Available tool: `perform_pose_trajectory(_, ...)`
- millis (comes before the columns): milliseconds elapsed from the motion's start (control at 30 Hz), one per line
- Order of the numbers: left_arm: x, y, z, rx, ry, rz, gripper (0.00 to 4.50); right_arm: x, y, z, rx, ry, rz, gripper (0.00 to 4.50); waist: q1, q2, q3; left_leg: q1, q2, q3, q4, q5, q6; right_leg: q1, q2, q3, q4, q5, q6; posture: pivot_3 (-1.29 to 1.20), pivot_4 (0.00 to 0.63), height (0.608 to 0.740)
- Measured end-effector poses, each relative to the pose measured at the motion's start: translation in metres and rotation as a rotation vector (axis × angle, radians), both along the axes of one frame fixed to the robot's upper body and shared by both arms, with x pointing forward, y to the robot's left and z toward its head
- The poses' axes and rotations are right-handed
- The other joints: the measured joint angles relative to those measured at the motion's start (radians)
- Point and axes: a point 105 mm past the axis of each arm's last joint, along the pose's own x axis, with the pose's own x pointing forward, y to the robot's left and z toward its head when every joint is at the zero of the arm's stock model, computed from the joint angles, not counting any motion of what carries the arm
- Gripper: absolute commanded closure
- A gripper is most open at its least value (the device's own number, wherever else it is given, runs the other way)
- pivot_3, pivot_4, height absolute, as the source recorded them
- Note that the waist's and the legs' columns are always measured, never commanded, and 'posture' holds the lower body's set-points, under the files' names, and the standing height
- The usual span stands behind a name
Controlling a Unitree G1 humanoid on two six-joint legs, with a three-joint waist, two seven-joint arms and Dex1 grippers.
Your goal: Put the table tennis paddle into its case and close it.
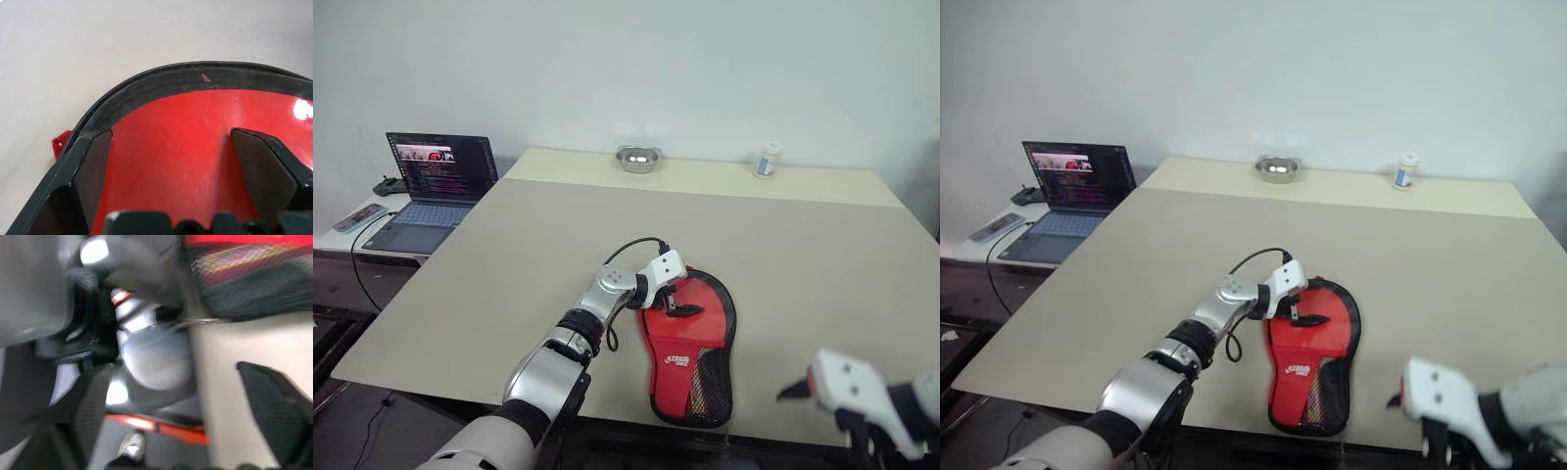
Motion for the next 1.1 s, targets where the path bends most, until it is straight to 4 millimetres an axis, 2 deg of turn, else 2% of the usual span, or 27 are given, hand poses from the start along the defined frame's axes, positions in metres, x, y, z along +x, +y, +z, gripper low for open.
perform_pose_trajectory(67,0.000,0.002,0.002,-0.008,-0.006,-0.002,0.27,0.027,-0.004,0.018,0.071,-0.103,-0.061,0.03,-0.001,0.000,0.001,0.000,0.000,0.000,-0.002,0.000,0.000,-0.004,0.000,-0.001,0.000,0.000,0.000,0.00,0.150,0.740)
perform_pose_trajectory(133,0.000,0.005,0.009,-0.025,-0.023,-0.014,0.27,0.052,-0.003,0.025,0.180,-0.193,-0.105,0.03,-0.006,-0.002,0.003,-0.002,0.001,0.000,-0.003,0.000,0.000,-0.005,0.000,-0.001,0.000,0.000,-0.001,0.00,0.150,0.740)
perform_pose_trajectory(200,-0.003,0.013,0.019,-0.055,-0.040,-0.030,0.27,0.083,-0.004,0.012,0.278,-0.271,-0.164,0.03,-0.020,-0.005,0.009,-0.015,0.001,0.002,-0.002,0.001,0.000,-0.015,0.001,-0.001,0.003,0.006,-0.011,0.00,0.150,0.740)
perform_pose_trajectory(300,-0.008,0.038,0.034,-0.068,-0.050,-0.012,0.27,0.108,0.001,-0.012,0.344,-0.283,-0.194,0.03,-0.029,0.001,0.022,-0.024,-0.001,0.007,0.001,0.004,-0.006,-0.029,0.000,0.004,0.012,0.006,-0.012,0.00,0.150,0.740)
perform_pose_trajectory(467,-0.023,0.078,0.079,-0.164,-0.080,0.108,0.27,0.149,0.004,-0.017,0.470,-0.340,-0.232,0.03,-0.042,0.010,0.036,-0.029,0.000,0.009,0.001,0.005,-0.007,-0.035,0.000,0.003,0.014,0.005,-0.012,0.00,0.150,0.740)
perform_pose_trajectory(567,-0.030,0.101,0.086,-0.180,-0.085,0.222,0.27,0.161,-0.003,-0.023,0.487,-0.337,-0.247,0.03,-0.038,0.012,0.038,-0.026,0.000,0.008,0.001,0.004,-0.005,-0.032,0.000,0.004,0.015,0.005,-0.012,0.00,0.150,0.740)
perform_pose_trajectory(733,-0.041,0.132,0.073,-0.211,-0.042,0.435,0.27,0.174,-0.023,-0.034,0.465,-0.321,-0.279,0.03,-0.034,0.010,0.048,-0.021,0.000,0.010,0.001,0.004,-0.002,-0.030,0.001,0.006,0.018,0.006,-0.013,0.00,0.150,0.740)
perform_pose_trajectory(900,-0.043,0.132,0.074,-0.213,-0.060,0.490,0.27,0.189,-0.049,-0.032,0.408,-0.351,-0.337,0.03,-0.031,0.011,0.051,-0.020,0.000,0.011,0.001,0.007,-0.003,-0.031,0.001,0.006,0.020,0.007,-0.015,0.00,0.150,0.740)
perform_pose_trajectory(1100,-0.042,0.131,0.074,-0.211,-0.066,0.484,0.27,0.184,-0.051,-0.021,0.390,-0.390,-0.312,0.03,-0.031,0.011,0.051,-0.021,0.001,0.012,0.000,0.007,-0.004,-0.032,0.002,0.007,0.020,0.008,-0.015,0.00,0.150,0.740)
